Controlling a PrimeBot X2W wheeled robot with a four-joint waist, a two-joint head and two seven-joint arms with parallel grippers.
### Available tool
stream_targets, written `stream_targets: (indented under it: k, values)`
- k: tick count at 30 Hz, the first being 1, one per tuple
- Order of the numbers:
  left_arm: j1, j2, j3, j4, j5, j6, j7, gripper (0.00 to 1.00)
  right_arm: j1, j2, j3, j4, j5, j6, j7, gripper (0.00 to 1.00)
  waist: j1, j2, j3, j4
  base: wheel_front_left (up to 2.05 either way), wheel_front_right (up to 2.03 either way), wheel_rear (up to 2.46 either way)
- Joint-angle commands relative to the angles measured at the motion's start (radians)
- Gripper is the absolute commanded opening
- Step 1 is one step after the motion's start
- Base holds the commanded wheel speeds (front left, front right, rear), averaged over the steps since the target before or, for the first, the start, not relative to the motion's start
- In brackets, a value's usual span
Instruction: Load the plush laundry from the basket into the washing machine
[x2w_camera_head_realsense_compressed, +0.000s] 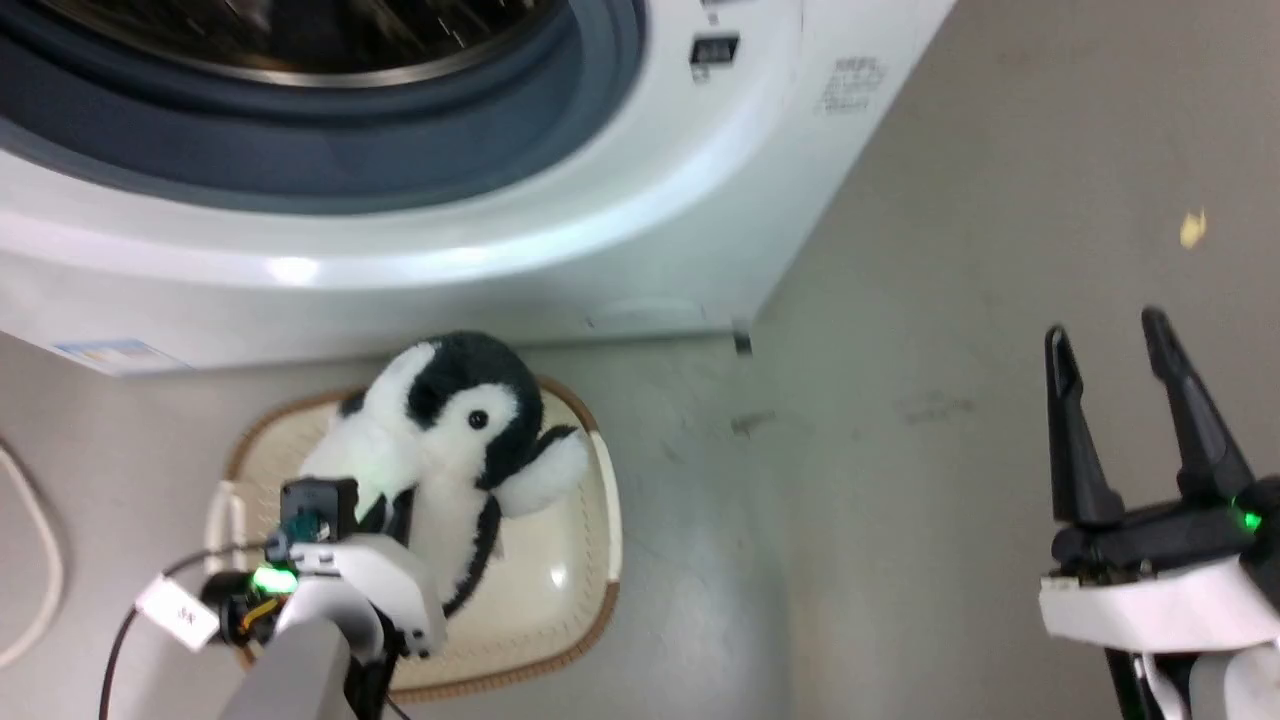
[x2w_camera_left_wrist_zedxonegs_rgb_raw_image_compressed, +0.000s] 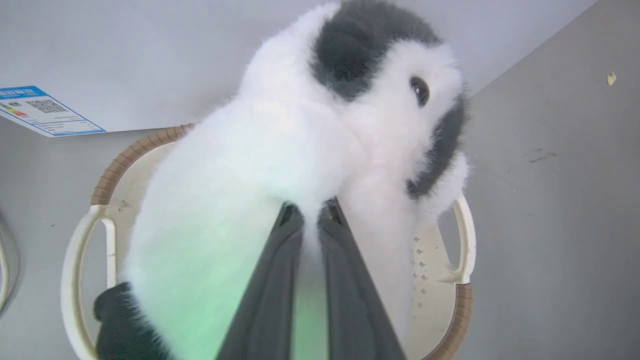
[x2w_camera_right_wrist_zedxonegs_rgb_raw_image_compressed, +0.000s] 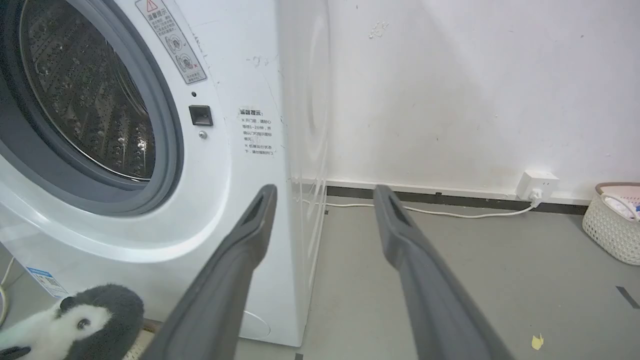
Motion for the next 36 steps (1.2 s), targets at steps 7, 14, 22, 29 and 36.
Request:
stream_targets:
  k: [7, 14, 22, 29, 36]
  values:
    - [0.173, -0.023, 0.060, -0.321, 0.034, 0.048, -0.009, 0.00, 0.071, 0.001, -0.003, 0.012, -0.009, -0.001, -0.005, 1.00, 0.0002, 0.0000, -0.193, 0.077, 0.00, 0.00, 0.00]
    - [0.255, -0.044, 0.111, -0.654, 0.103, 0.070, -0.009, 0.00, 0.089, 0.001, 0.010, 0.009, -0.006, -0.001, -0.005, 1.00, 0.0002, 0.0000, -0.222, 0.081, 0.00, 0.00, 0.00]
    - [0.117, 0.005, 0.184, -0.822, 0.140, 0.044, -0.009, 0.00, 0.049, 0.001, 0.037, -0.012, 0.002, -0.001, -0.005, 1.00, 0.0002, 0.0000, -0.097, 0.017, 0.00, 0.00, 0.00]
    - [-0.079, 0.068, 0.187, -0.760, 0.155, 0.028, 0.019, 0.00, 0.005, 0.001, 0.043, -0.020, 0.023, -0.001, -0.005, 1.00, 0.0002, 0.0000, 0.011, -0.047, 0.00, 0.00, 0.00]
    - [-0.331, 0.141, 0.173, -0.647, 0.160, 0.003, 0.120, 0.00, -0.044, 0.001, 0.046, -0.019, 0.070, -0.001, -0.005, 1.00, 0.0002, 0.0000, 0.130, -0.107, 0.00, 0.00, 0.00]
